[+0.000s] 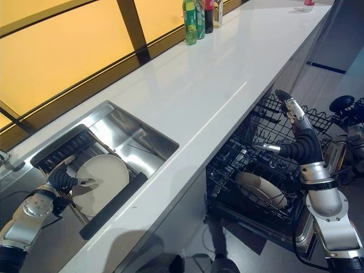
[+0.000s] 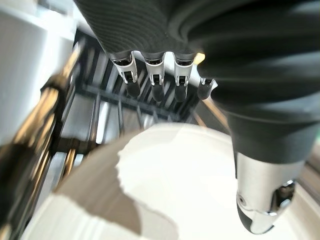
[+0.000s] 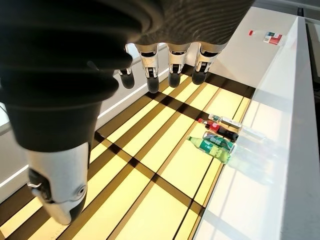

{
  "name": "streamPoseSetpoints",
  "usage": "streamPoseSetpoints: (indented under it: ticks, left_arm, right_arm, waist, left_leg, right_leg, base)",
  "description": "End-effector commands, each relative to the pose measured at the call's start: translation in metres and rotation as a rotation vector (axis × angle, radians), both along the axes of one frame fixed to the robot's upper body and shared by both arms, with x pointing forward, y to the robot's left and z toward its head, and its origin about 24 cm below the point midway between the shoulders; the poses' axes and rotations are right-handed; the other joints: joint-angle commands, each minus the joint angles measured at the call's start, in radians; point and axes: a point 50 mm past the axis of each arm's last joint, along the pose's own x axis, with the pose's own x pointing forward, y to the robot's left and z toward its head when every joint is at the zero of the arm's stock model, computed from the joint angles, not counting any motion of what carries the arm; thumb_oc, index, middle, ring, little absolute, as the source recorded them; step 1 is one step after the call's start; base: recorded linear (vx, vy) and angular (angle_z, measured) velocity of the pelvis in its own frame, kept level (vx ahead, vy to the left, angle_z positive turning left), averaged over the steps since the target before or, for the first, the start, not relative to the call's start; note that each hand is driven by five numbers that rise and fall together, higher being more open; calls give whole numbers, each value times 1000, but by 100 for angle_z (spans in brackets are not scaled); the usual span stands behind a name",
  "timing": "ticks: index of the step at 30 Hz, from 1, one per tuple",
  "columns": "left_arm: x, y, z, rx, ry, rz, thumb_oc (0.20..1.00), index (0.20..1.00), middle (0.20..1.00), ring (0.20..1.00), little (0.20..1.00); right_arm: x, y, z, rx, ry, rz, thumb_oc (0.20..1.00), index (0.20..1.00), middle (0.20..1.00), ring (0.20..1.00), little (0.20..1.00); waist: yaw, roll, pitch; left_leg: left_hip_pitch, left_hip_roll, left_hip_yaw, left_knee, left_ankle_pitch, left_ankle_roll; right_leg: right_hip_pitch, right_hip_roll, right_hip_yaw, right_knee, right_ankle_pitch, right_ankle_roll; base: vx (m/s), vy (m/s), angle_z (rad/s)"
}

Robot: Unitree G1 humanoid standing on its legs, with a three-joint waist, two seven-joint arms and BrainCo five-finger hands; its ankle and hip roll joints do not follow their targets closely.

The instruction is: Pick up plates and place into dishwasher.

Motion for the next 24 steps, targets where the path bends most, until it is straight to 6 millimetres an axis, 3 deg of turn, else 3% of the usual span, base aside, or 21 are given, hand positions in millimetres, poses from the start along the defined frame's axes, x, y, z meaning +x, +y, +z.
streamPoseSetpoints:
  ticks: [1, 13, 17, 20, 24]
  left_arm:
    - [2, 22, 19, 110, 35, 1, 1000, 1000, 1000, 1000, 1000]
    - [4, 43, 26, 250, 60, 89, 1000, 1000, 1000, 1000, 1000]
    - [0, 57, 26, 288, 31, 208, 1000, 1000, 1000, 1000, 1000]
    - [0, 61, 24, 248, 32, 237, 1000, 1000, 1000, 1000, 1000]
    - [7, 39, 12, -83, 44, 102, 1000, 1000, 1000, 1000, 1000]
  right_arm:
    - [-7, 11, 22, -39, -106, 56, 1000, 1000, 1000, 1000, 1000]
    - [-4, 7, 15, -54, -67, 46, 1000, 1000, 1000, 1000, 1000]
    - [-5, 7, 11, -58, -50, 43, 1000, 1000, 1000, 1000, 1000]
    - [-6, 6, 10, -58, -40, 42, 1000, 1000, 1000, 1000, 1000]
    - [-7, 6, 7, -59, -30, 33, 1000, 1000, 1000, 1000, 1000]
  waist:
    - [-14, -41, -36]
    - [-17, -50, -31]
    - [-20, -56, -32]
    - [-22, -61, -36]
    - [-22, -65, -35]
  left_leg:
    - [-113, -49, 1, 168, -81, 15]
    - [-115, -56, 11, 188, -88, 20]
    - [-111, -58, 13, 187, -86, 21]
    - [-111, -59, 15, 190, -89, 22]
    - [-110, -61, 18, 192, -89, 24]
  right_leg:
    - [-3, -100, 5, -33, 65, 147]
    - [2, -105, 11, -30, 73, 158]
    - [4, -105, 15, -31, 76, 160]
    - [6, -105, 16, -30, 74, 160]
    - [5, -103, 18, -23, 72, 162]
  base:
    - [61, 26, -1]
    - [57, 17, -2]
    - [58, 21, -2]
    - [40, 11, -7]
    - [26, 3, -7]
